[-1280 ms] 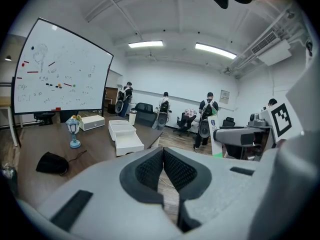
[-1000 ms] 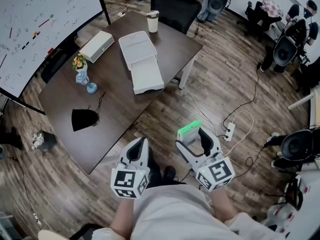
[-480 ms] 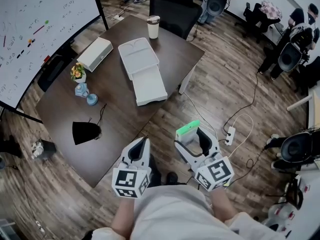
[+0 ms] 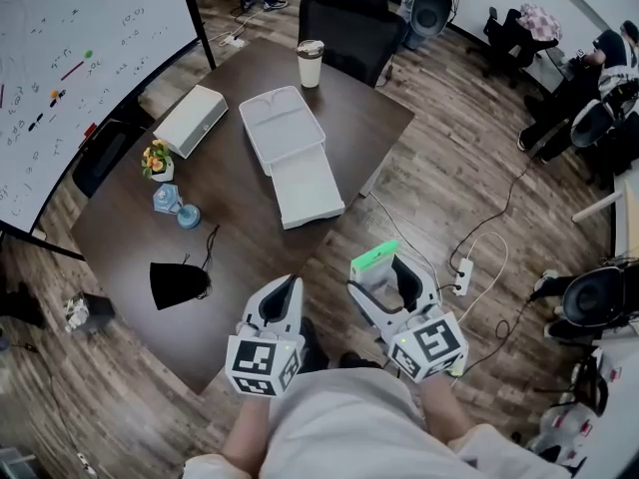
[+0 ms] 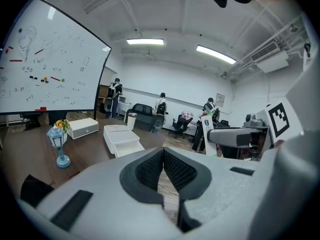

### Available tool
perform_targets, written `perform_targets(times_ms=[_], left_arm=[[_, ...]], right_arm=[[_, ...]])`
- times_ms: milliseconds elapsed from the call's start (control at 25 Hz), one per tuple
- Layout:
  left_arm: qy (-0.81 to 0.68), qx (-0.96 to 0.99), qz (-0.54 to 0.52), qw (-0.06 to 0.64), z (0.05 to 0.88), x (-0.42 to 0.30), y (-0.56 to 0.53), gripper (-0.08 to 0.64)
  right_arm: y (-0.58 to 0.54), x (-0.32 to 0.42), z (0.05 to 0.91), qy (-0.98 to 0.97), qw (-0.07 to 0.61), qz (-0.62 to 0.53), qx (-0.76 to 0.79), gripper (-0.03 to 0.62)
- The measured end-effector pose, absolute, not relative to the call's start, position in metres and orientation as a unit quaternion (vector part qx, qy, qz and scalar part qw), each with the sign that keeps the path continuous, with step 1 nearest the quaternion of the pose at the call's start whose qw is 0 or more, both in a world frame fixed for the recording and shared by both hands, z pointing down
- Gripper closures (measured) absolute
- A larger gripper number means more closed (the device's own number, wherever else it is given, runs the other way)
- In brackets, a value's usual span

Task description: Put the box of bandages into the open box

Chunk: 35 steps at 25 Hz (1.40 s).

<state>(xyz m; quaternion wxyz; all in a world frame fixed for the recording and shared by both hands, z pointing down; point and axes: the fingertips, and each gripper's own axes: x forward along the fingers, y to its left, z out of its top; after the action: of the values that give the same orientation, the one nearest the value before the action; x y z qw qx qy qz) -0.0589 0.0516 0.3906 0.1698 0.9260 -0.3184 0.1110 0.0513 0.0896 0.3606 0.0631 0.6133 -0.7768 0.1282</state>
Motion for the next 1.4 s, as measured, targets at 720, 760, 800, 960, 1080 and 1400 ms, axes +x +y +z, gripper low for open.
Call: perform_targets(times_ms=[720, 760, 800, 960, 1080, 1400], left_arm=[[-0.302, 0.930, 0.118, 0.172, 0.399, -0.078, 0.009, 0.554], [-0.301, 0.930, 0.119, 0.174, 0.400, -0.078, 0.009, 0.554], [-0.300, 0.930, 0.120, 0.176, 0.401, -0.076, 0.008, 0.554], [-0.299, 0.929, 0.124, 0.181, 0.405, -0.071, 0.001, 0.554], [-0.303, 0.926, 0.122, 0.187, 0.406, -0.067, -0.004, 0.554], [-0.316, 0.921, 0.126, 0.189, 0.406, -0.056, -0.027, 0.554]], right_arm=[[0.047, 0.028, 0.377, -0.768, 0.072, 0.149, 0.619, 0.238], [0.047, 0.028, 0.378, -0.768, 0.075, 0.151, 0.618, 0.238], [0.046, 0.028, 0.379, -0.768, 0.077, 0.153, 0.617, 0.238], [0.037, 0.030, 0.382, -0.770, 0.081, 0.160, 0.612, 0.238], [0.030, 0.033, 0.386, -0.773, 0.085, 0.164, 0.607, 0.236], [-0.004, 0.043, 0.393, -0.785, 0.087, 0.171, 0.589, 0.238]])
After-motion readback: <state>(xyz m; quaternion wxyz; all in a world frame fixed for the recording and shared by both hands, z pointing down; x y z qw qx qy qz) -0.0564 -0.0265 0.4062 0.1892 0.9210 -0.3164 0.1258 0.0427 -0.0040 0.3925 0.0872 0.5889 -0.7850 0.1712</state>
